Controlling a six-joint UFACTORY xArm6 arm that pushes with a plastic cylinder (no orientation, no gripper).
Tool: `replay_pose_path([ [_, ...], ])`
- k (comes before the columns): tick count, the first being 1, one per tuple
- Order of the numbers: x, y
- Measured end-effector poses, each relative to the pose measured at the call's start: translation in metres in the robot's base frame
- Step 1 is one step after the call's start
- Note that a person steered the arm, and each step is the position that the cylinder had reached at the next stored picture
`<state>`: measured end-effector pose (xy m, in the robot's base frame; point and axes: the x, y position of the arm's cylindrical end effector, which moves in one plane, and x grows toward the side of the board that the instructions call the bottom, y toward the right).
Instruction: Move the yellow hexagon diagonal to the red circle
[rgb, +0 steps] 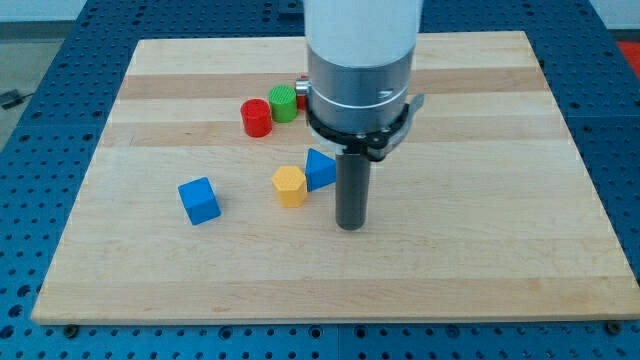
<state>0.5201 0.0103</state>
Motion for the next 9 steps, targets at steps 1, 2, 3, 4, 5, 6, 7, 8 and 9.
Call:
replay_pose_path([
  [1, -0.007, -0.020],
  [2, -0.007, -0.051],
  [3, -0.007, -0.084],
  [4, -0.007, -0.122],
  [5, -0.007, -0.125],
  [6, -0.007, -0.110],
  [7, -0.013, -0.102],
  [8, -0.025, -0.100],
  [9, -0.031, -0.095],
])
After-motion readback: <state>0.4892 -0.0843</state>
